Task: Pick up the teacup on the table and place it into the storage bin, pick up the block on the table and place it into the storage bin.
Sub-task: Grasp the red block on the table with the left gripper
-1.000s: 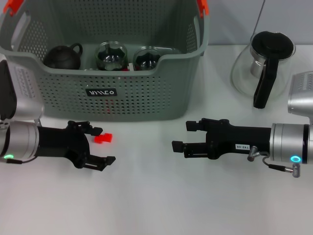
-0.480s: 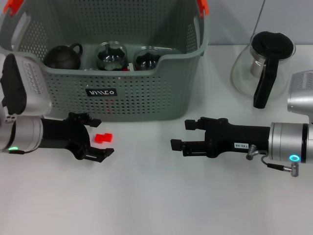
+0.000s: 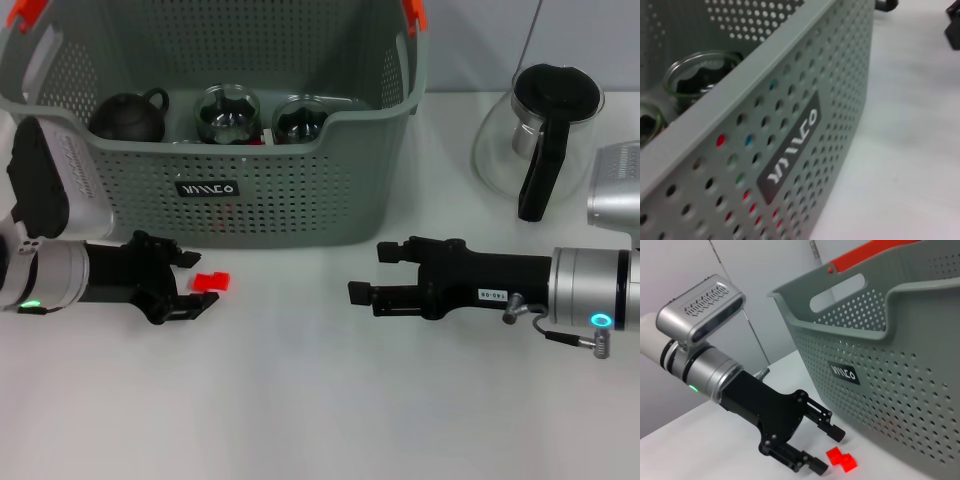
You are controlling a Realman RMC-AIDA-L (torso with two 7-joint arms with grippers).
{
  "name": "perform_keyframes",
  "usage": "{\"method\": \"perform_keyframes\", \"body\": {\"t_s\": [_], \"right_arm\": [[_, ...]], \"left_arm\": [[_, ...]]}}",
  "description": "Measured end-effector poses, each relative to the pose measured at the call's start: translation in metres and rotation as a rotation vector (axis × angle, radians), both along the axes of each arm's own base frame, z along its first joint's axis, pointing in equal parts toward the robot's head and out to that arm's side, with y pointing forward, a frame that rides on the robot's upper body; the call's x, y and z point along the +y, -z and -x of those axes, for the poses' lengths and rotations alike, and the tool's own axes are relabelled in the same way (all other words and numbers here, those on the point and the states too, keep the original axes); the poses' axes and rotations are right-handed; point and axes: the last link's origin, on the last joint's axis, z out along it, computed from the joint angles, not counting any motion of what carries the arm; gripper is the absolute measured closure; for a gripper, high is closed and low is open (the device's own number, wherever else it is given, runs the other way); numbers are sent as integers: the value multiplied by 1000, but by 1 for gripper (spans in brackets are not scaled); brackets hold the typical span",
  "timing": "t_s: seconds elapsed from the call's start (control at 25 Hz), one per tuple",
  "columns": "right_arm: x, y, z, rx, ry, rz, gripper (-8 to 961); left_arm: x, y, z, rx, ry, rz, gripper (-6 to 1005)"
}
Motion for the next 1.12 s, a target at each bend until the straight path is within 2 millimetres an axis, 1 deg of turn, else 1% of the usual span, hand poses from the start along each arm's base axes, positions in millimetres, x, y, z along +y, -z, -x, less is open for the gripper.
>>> {"method": "perform_keyframes", "body": {"t_s": [0.08,0.72,1.12], "right_arm": [[0,0,1,0,-2,0,38],[3,0,3,-3,-7,-3,39],[4,0,3,-4,-4,-9,39]], "left_arm": [[1,1,1,5,-4,-3,418],[3,4,1,-5,-29,1,420],[5,5,1,-4,-41,-5,484]]}}
